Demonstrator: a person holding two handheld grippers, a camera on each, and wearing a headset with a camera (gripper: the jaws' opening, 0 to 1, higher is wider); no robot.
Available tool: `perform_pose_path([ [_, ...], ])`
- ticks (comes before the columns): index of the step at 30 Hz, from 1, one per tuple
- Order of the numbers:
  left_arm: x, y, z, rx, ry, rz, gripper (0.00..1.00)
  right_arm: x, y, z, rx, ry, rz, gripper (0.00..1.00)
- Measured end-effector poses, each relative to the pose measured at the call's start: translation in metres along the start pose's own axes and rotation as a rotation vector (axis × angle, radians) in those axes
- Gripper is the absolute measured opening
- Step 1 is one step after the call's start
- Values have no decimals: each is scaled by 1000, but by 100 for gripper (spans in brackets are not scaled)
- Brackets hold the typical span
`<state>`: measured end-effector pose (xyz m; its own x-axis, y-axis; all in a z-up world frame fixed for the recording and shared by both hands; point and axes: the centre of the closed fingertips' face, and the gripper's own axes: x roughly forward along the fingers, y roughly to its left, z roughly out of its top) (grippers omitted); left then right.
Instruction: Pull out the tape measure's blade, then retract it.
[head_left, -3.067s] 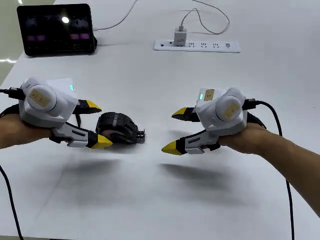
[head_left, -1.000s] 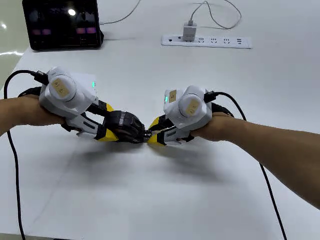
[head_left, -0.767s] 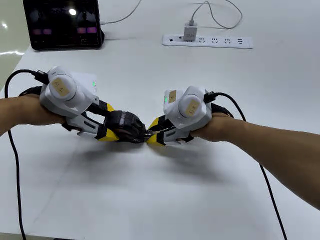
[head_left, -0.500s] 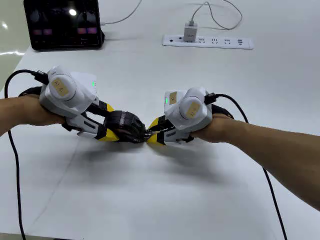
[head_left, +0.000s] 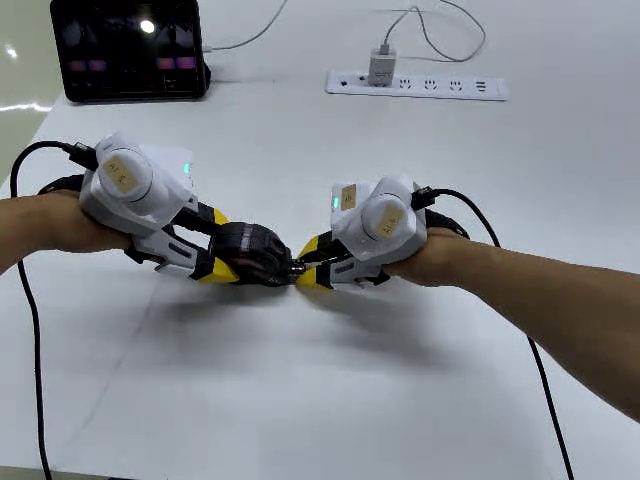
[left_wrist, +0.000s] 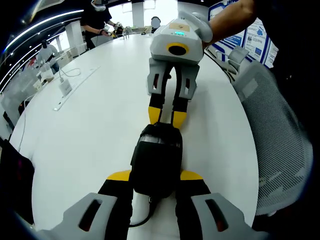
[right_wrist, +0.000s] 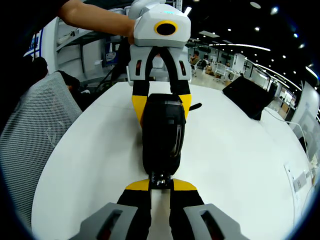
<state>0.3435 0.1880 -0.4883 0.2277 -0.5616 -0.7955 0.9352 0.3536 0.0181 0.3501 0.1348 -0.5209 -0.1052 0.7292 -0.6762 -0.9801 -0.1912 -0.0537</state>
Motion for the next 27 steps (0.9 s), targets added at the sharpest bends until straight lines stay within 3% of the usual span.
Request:
perform_pose_path([
  [27, 0, 1, -1, -10, 2, 4, 26, -11, -2, -9, -22, 2, 4, 9],
])
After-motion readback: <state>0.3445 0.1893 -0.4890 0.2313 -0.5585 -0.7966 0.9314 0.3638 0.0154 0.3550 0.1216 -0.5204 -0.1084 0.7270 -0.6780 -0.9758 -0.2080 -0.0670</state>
